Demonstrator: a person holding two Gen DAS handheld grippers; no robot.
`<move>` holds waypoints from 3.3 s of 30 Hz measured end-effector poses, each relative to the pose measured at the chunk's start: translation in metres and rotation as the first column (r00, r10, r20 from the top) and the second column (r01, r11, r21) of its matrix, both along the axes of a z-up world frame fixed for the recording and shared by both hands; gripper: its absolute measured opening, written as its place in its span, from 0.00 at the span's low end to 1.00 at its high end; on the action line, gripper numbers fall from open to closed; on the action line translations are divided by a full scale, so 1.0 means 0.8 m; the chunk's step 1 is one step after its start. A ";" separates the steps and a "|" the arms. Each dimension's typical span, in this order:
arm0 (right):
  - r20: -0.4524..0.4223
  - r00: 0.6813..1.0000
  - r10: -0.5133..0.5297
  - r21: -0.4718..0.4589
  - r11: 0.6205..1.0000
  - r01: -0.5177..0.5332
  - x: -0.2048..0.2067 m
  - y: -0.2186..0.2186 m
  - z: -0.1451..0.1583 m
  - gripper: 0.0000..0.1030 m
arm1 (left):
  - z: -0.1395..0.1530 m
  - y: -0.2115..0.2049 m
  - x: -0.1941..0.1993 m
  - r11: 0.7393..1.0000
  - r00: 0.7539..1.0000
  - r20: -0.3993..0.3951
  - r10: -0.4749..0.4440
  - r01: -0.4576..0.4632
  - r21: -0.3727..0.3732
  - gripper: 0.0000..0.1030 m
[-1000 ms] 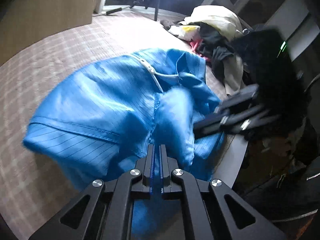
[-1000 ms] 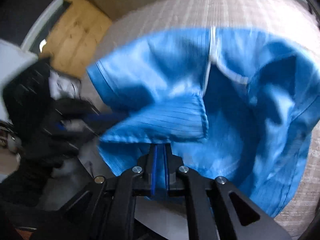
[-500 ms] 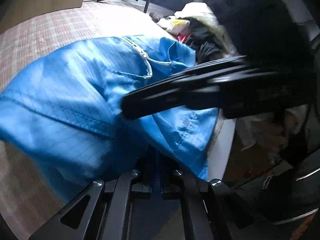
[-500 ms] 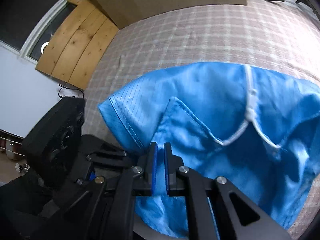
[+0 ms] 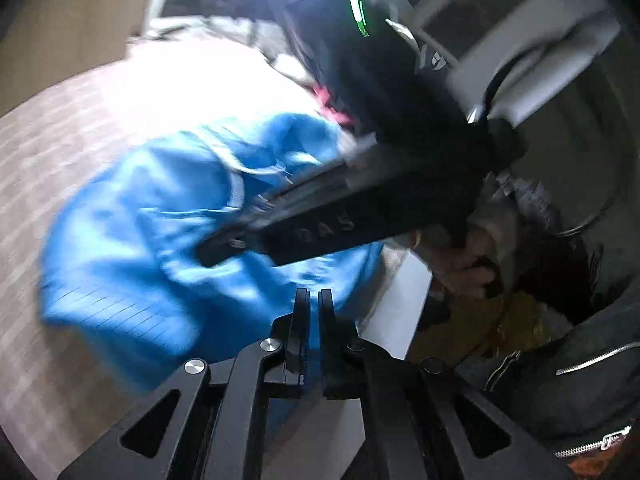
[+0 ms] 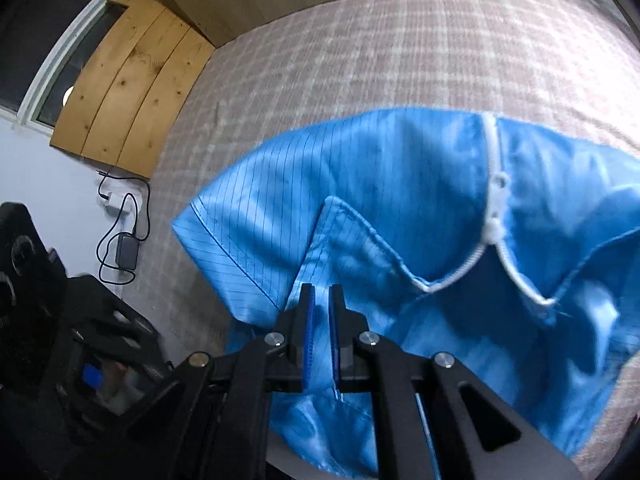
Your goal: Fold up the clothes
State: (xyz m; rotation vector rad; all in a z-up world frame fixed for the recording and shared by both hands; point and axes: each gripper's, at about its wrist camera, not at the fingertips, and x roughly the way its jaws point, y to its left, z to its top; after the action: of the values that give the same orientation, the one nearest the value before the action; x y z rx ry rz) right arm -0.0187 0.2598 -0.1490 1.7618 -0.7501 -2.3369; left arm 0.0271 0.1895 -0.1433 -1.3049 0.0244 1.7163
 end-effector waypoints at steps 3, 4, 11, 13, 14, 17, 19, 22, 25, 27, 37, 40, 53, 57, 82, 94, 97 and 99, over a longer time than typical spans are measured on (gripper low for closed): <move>0.008 1.000 0.002 0.038 0.999 -0.002 0.012 0.008 0.004 0.08 | -0.028 0.001 -0.001 0.994 0.999 0.001 0.036 -0.036 -0.106 0.03; 0.009 1.000 0.004 0.053 0.999 -0.004 0.026 0.017 0.007 0.08 | -0.034 -0.007 -0.003 0.991 0.997 0.018 0.072 -0.069 -0.117 0.03; 0.034 0.951 0.307 0.269 0.914 -0.304 0.110 0.022 0.028 0.30 | 0.017 -0.009 -0.007 0.975 0.990 -0.038 0.133 -0.138 -0.174 0.10; 0.038 0.914 0.403 0.309 0.866 -0.394 0.117 0.014 0.035 0.35 | 0.028 0.008 -0.013 0.967 0.990 -0.043 0.137 -0.143 -0.211 0.15; 0.038 0.890 0.454 0.325 0.837 -0.440 0.119 0.008 0.039 0.40 | 0.027 0.020 -0.015 0.959 0.989 -0.043 0.138 -0.145 -0.242 0.16; 0.038 0.814 0.579 0.386 0.743 -0.547 0.121 -0.004 0.041 0.48 | 0.008 0.051 -0.016 0.908 0.985 -0.050 0.167 -0.174 -0.381 0.25; 0.044 0.773 0.632 0.410 0.695 -0.591 0.120 -0.004 0.037 0.49 | -0.007 0.057 -0.009 0.877 0.983 -0.051 0.175 -0.179 -0.445 0.26; 0.053 0.723 0.689 0.413 0.645 -0.644 0.120 -0.003 0.025 0.49 | -0.025 0.072 0.005 0.838 0.985 -0.054 0.163 -0.167 -0.520 0.27; 0.050 0.656 0.753 0.405 0.585 -0.702 0.124 -0.012 0.016 0.49 | -0.037 0.081 0.011 0.805 0.982 -0.061 0.181 -0.184 -0.564 0.30; 0.058 0.612 0.789 0.413 0.539 -0.734 0.127 -0.019 0.009 0.49 | -0.045 0.081 0.010 0.780 0.977 -0.076 0.201 -0.206 -0.591 0.31; 0.057 0.573 0.818 0.459 0.488 -0.743 0.108 -0.018 -0.016 0.04 | -0.056 0.039 0.005 0.745 0.944 -0.117 0.307 -0.315 -0.588 0.01; 0.009 0.577 0.817 0.473 0.505 -0.722 0.109 -0.009 0.001 0.03 | -0.037 0.014 0.002 0.762 0.913 -0.118 0.390 -0.391 -0.516 0.01; -0.218 0.816 0.536 0.391 0.814 -0.430 0.076 0.080 0.045 0.02 | 0.009 -0.076 0.006 0.639 0.639 0.001 0.769 -0.769 0.008 0.01; -0.281 0.862 0.422 0.257 0.898 -0.356 0.075 0.114 0.046 0.02 | -0.004 -0.084 0.012 0.562 0.577 0.129 0.807 -0.816 0.133 0.01; -0.110 0.657 0.746 0.367 0.645 -0.670 0.072 -0.077 0.006 0.34 | -0.047 -0.076 0.071 0.682 0.678 0.082 0.731 -0.730 -0.043 0.02; -0.196 0.725 0.660 0.280 0.747 -0.603 0.105 -0.072 0.024 0.07 | -0.055 -0.051 0.056 0.771 0.766 0.106 0.634 -0.637 -0.002 0.02; -0.157 0.761 0.630 0.267 0.769 -0.581 0.112 -0.063 0.018 0.07 | -0.060 -0.038 0.050 0.807 0.802 0.089 0.590 -0.590 -0.036 0.00; -0.140 0.809 0.571 0.232 0.813 -0.534 0.105 -0.052 0.019 0.12 | -0.060 -0.035 0.049 0.820 0.816 0.083 0.572 -0.571 -0.046 0.00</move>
State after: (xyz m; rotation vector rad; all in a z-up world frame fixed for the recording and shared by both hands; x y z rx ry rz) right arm 0.0650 0.2183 -0.1337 1.4944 0.0319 -2.1608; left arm 0.0660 0.1615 -0.1914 -1.5027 -0.4546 2.1540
